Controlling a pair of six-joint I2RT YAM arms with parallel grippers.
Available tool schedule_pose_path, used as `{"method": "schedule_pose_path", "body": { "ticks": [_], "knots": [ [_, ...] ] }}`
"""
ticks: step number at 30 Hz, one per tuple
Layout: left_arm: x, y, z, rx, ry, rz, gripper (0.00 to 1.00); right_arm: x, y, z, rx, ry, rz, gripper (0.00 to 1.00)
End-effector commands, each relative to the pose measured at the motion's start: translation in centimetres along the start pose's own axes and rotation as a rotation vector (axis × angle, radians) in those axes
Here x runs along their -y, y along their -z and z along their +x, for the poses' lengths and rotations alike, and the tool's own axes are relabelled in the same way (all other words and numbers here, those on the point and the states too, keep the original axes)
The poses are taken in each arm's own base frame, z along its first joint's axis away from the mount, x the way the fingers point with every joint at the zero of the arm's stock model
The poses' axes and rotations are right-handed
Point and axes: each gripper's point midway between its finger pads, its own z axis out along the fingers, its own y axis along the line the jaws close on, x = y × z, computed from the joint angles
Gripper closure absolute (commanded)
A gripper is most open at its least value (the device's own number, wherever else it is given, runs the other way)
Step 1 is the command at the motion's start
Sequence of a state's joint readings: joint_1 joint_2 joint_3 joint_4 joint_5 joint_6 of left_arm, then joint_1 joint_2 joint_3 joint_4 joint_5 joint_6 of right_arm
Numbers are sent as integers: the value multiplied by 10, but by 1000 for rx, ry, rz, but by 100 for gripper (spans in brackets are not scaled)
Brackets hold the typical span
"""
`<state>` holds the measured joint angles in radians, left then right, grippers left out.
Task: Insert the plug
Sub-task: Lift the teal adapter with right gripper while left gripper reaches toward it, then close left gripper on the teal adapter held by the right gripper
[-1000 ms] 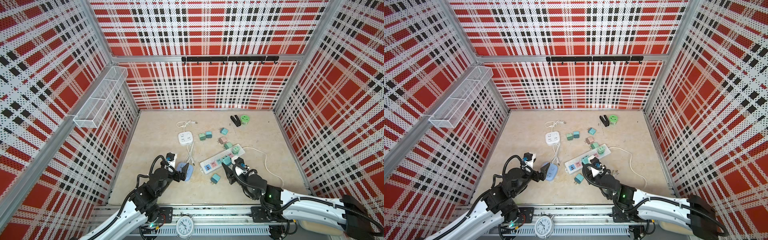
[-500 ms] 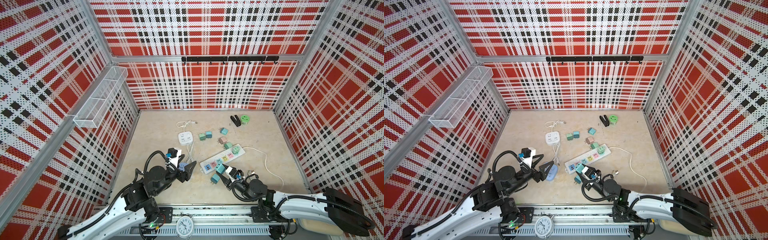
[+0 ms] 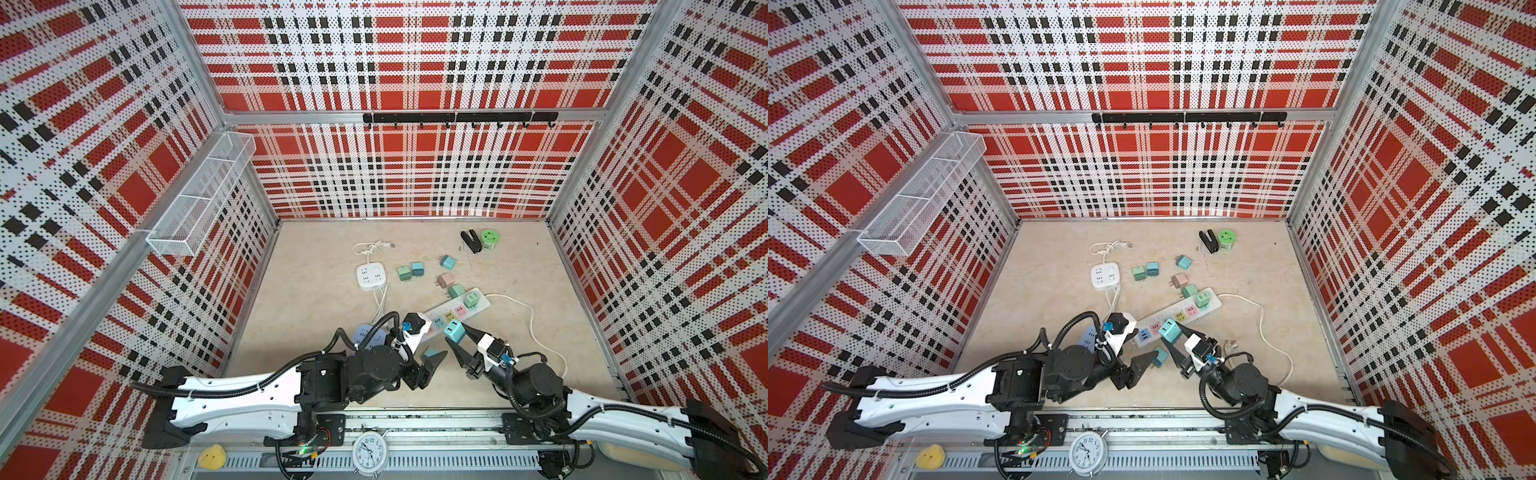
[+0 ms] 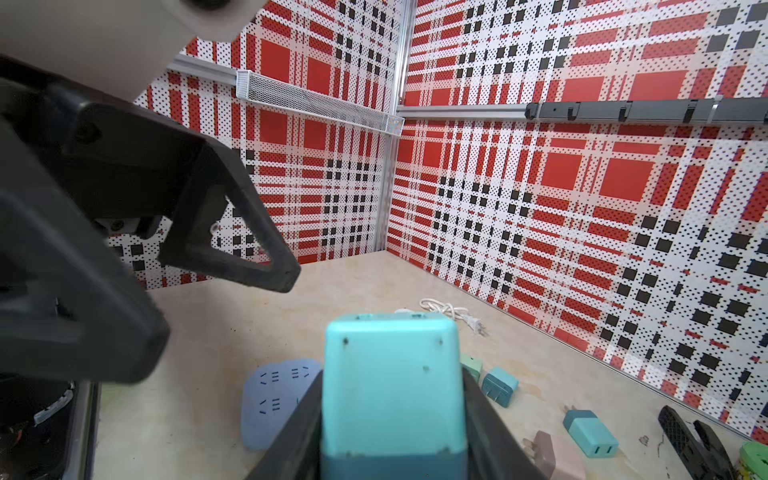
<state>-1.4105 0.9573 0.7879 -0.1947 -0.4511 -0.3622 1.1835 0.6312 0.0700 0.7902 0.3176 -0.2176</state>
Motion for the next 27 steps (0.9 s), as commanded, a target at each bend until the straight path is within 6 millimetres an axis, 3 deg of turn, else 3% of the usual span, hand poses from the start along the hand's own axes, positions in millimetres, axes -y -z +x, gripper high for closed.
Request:
{"method": "schedule_pose_path", "body": {
  "ticks": [1,7,17,22,27],
  "knots": [
    [7,-3,-14,59,80,16,24,1,6,1,14,23,1,98],
    [8,-12,-11,55,93,0,24,-7,7,1,24,30,-44,99],
    [13,-14,-24,79,130,8,23,-19,4,-2,39,14,-111,100],
    [20,-21,-13,-7,137,28,25,-20,4,-5,48,30,-115,100],
    [16,-25,0,-104,133,-7,27,-30,13,-3,76,68,-180,100]
  ]
}}
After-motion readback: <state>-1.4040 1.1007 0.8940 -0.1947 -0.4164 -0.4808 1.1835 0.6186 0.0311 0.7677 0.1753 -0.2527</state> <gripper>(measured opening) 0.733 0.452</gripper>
